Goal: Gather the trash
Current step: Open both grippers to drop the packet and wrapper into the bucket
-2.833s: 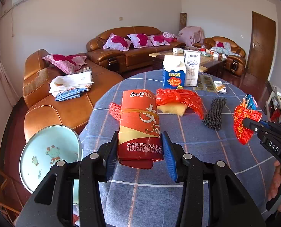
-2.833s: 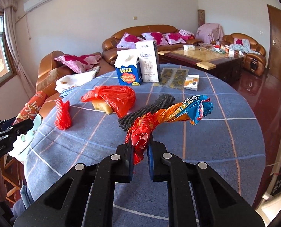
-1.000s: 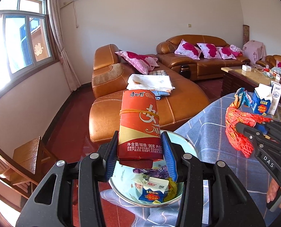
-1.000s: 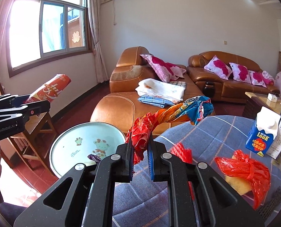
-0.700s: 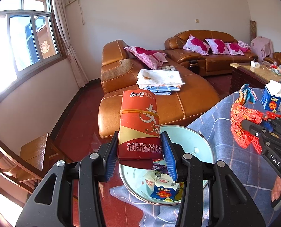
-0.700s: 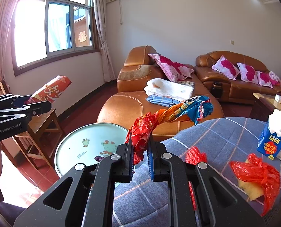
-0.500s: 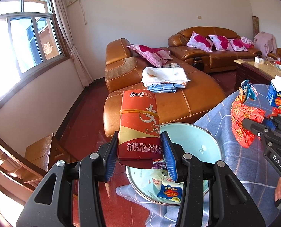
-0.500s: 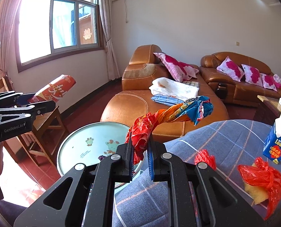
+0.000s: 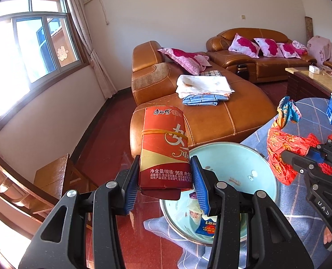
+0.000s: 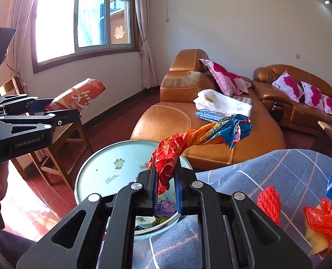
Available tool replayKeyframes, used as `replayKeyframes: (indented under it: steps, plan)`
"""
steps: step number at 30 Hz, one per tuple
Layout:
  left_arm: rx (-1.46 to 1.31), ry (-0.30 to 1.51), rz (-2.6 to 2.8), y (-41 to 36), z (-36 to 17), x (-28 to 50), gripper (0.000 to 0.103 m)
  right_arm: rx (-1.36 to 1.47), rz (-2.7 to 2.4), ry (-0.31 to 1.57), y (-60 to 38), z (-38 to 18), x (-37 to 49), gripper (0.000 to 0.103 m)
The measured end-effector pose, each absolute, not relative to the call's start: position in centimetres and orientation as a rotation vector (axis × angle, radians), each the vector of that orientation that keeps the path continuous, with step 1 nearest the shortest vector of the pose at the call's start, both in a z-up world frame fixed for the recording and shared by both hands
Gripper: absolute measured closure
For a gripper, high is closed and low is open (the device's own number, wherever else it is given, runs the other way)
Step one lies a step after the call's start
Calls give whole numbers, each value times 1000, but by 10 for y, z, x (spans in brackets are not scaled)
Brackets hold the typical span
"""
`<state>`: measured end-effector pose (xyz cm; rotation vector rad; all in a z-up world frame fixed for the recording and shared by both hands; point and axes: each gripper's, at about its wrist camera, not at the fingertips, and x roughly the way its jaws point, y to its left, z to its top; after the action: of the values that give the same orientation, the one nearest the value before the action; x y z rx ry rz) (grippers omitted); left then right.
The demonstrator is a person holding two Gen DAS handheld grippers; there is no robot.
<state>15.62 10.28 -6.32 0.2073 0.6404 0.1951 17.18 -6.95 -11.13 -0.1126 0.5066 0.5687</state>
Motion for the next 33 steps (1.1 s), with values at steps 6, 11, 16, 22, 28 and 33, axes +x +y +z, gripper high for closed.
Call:
replayKeyframes:
  steps: [6, 11, 16, 22, 28, 33]
  plan:
    - [212, 655, 211, 107, -67, 158, 59, -132, 579, 516, -63, -119, 174, 90]
    - [217, 662, 199, 106, -69, 158, 59, -135, 582, 519, -63, -120, 174, 90]
    - [215, 663, 182, 104, -70, 157, 59, -137, 590, 519, -63, -120, 173, 90]
    - [213, 672, 136, 99, -72, 156, 57, -163, 603, 517, -59, -120, 172, 89]
    - [191, 670, 110, 99, -72, 155, 39, -159, 626, 521, -59, -121, 173, 68]
    - [184, 668, 119, 101, -71, 156, 39, -147, 613, 521, -62, -121, 174, 64]
